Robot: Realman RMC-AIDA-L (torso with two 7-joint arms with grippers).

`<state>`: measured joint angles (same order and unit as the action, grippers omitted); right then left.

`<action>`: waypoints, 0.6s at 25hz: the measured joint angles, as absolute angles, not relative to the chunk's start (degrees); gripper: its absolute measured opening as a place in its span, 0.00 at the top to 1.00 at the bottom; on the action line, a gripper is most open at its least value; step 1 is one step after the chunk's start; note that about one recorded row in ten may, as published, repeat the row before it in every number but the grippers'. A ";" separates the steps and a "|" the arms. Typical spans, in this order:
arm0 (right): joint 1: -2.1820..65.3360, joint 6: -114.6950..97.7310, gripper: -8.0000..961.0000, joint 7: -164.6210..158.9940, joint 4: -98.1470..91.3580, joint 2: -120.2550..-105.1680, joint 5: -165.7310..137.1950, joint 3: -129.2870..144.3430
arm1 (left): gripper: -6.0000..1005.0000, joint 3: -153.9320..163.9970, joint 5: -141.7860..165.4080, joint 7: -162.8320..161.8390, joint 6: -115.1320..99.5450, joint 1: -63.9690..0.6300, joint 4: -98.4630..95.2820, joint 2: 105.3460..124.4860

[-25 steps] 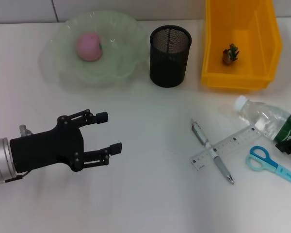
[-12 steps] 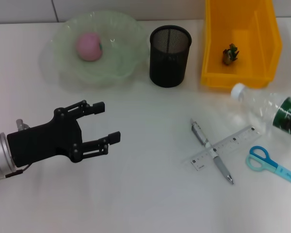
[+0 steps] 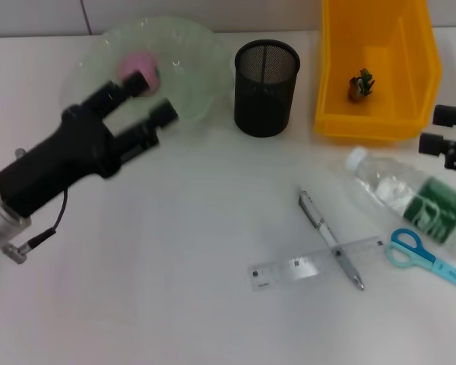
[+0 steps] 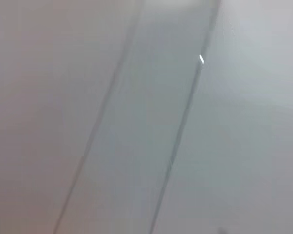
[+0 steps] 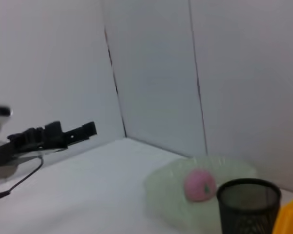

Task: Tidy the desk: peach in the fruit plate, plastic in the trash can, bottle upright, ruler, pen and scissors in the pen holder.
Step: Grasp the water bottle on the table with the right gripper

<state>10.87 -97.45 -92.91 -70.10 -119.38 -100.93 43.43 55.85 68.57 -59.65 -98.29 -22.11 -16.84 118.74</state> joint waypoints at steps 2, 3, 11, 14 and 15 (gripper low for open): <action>11.09 -95.99 0.34 -93.08 -67.86 -119.32 -101.38 43.17 | 0.19 55.76 67.32 -59.83 -98.68 -22.47 -15.88 118.73; 11.09 -95.99 0.35 -93.08 -67.86 -119.32 -101.38 43.17 | 0.19 55.67 66.39 -59.82 -98.73 -22.94 -14.68 118.64; 12.49 -96.60 0.67 -108.89 -83.14 -119.06 -111.44 40.44 | 0.19 55.55 66.15 -60.88 -99.65 -21.58 -15.71 118.24; 16.30 -102.06 0.78 -120.69 -92.41 -118.57 -120.34 40.82 | 0.19 55.87 71.91 -56.02 -99.54 -20.45 -17.78 117.65; 18.16 -104.66 0.81 -124.46 -95.22 -118.33 -123.83 40.86 | 0.19 55.88 74.05 -54.94 -99.58 -20.19 -18.71 117.49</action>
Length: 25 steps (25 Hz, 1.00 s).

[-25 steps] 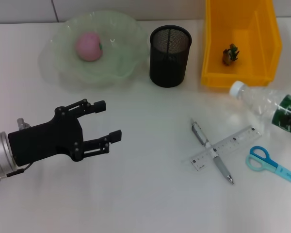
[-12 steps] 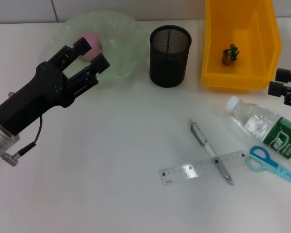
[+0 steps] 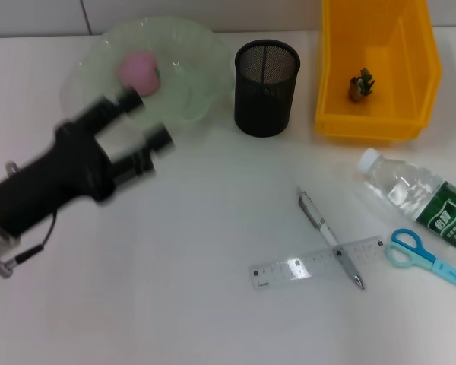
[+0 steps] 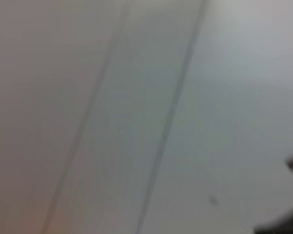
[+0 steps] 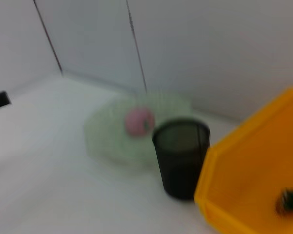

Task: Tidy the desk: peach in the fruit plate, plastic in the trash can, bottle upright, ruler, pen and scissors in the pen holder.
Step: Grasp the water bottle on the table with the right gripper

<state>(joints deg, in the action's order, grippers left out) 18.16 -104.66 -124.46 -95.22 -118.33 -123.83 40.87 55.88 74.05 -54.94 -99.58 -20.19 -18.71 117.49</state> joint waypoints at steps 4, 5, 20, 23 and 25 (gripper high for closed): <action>28.47 -115.07 0.91 -136.36 -104.30 -118.08 -144.72 45.19 | 0.19 55.95 85.50 -52.42 -98.78 -18.65 -24.54 117.35; 28.47 -115.07 0.87 -136.36 -104.30 -118.08 -144.72 45.19 | 0.19 55.84 88.41 -52.43 -98.29 -18.40 -25.89 117.35; 34.44 -112.80 0.40 -135.51 -94.09 -118.75 -159.83 57.58 | 0.19 55.80 92.19 -54.28 -95.60 -18.82 -27.57 117.14; 34.21 -111.88 0.28 -134.56 -92.01 -118.88 -159.96 59.61 | 0.19 55.76 93.23 -55.41 -95.53 -19.44 -27.65 117.10; 33.88 -110.51 0.24 -134.74 -91.11 -118.99 -160.63 61.77 | 0.19 55.56 93.88 -55.78 -95.41 -19.64 -27.83 117.10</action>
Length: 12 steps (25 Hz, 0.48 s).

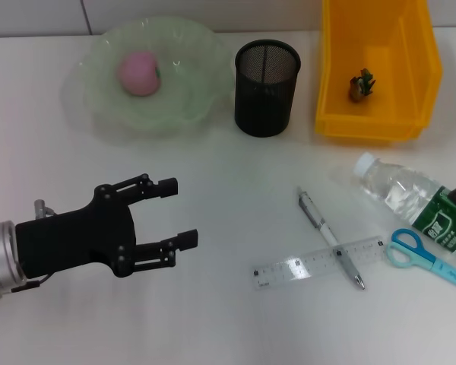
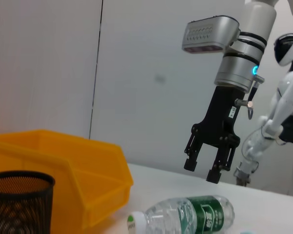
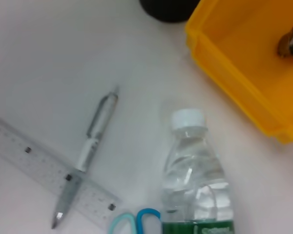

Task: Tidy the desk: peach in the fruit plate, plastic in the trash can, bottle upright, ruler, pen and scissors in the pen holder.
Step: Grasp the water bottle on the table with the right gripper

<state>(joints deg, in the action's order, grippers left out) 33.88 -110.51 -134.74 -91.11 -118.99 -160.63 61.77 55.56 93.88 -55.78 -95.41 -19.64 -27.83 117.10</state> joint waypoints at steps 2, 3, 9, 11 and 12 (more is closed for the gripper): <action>33.54 -108.32 0.24 -135.51 -89.42 -119.09 -162.11 63.82 | 0.19 55.40 94.88 -56.37 -94.97 -19.73 -28.56 117.15; 33.54 -108.32 0.24 -135.51 -89.42 -119.09 -162.11 63.82 | 0.19 55.40 94.95 -56.42 -94.89 -19.72 -28.63 117.18; 33.70 -104.59 0.24 -135.80 -83.82 -119.21 -162.15 64.97 | 0.19 55.37 95.12 -56.51 -94.07 -19.58 -28.83 117.36; 33.61 -102.99 0.24 -136.06 -82.10 -119.27 -161.95 65.80 | 0.19 55.40 95.14 -56.52 -93.74 -19.50 -28.81 117.42; 33.60 -101.67 0.24 -136.26 -80.41 -119.35 -161.79 66.35 | 0.19 55.46 95.15 -56.52 -93.60 -19.50 -28.72 117.45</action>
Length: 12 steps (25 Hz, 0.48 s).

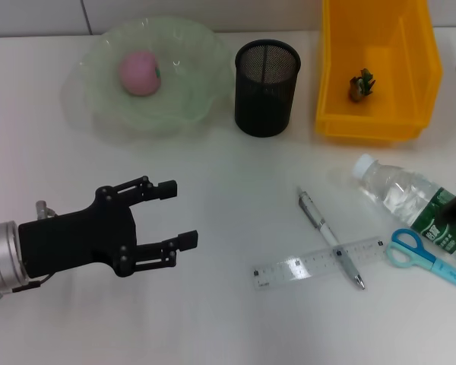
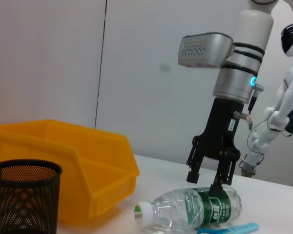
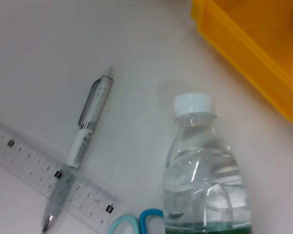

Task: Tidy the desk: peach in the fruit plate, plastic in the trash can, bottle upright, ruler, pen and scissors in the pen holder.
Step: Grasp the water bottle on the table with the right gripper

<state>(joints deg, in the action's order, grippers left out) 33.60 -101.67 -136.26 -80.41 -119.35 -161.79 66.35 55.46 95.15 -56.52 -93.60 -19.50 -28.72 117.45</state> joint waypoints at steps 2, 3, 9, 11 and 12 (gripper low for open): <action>33.60 -101.17 0.24 -136.33 -79.52 -119.40 -161.73 66.63 | 0.19 55.59 95.16 -56.52 -93.53 -19.50 -28.61 117.45; 33.67 -100.79 0.24 -136.38 -78.71 -119.42 -161.69 66.93 | 0.19 55.62 95.17 -56.52 -93.50 -19.50 -28.59 117.46; 33.90 -98.19 0.24 -136.93 -75.66 -119.44 -161.52 68.31 | 0.19 55.62 95.19 -56.52 -93.41 -19.51 -28.52 117.49; 33.92 -97.42 0.23 -136.93 -74.66 -119.44 -161.27 68.34 | 0.19 55.60 95.19 -56.52 -93.41 -19.51 -28.50 117.49; 33.93 -97.14 0.23 -136.93 -74.12 -119.44 -161.09 68.35 | 0.19 55.60 95.19 -56.52 -93.41 -19.51 -28.50 117.49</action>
<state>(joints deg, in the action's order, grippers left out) 33.93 -97.14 -136.93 -74.12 -119.44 -161.09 68.35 55.60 95.19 -56.52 -93.41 -19.51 -28.50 117.49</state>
